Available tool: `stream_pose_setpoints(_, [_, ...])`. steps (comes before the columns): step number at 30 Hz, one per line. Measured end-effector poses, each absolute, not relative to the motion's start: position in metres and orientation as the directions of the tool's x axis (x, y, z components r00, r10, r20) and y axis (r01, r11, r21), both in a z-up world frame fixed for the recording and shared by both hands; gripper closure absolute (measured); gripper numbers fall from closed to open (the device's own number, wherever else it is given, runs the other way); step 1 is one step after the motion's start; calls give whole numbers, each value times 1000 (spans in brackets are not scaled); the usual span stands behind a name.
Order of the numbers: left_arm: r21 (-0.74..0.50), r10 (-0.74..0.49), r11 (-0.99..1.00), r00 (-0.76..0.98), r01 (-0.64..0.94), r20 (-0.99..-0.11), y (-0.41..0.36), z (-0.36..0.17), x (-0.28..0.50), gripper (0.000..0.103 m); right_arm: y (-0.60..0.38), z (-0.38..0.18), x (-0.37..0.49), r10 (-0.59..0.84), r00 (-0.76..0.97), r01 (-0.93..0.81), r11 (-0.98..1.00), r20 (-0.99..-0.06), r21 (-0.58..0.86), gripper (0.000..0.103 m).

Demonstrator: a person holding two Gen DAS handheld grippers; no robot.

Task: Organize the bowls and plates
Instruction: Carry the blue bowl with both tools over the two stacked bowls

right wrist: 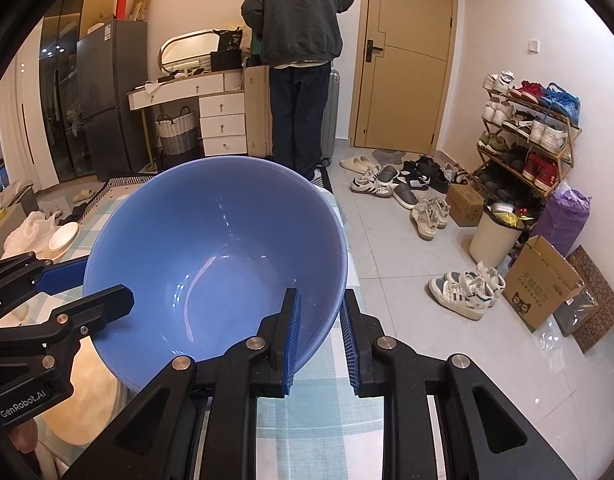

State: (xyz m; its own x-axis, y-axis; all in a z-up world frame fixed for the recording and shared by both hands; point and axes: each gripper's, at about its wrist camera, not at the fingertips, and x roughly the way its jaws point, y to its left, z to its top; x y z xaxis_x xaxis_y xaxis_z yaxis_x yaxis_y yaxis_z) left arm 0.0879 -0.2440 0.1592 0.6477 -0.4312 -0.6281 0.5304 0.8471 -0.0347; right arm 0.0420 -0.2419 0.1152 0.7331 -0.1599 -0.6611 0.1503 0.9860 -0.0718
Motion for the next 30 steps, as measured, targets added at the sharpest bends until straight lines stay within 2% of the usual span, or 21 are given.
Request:
stream_pose_setpoints(12, [-37,-381,886,682,461,-625,-196,166,107,66,-199,120,76,-122,745,97,993,-656,-74,83])
stream_pose_setpoints(30, [-46,-311,924,677,380,-667,-144,124,152,66,-154,92,129,-63,717,24,998,-694,-66,83])
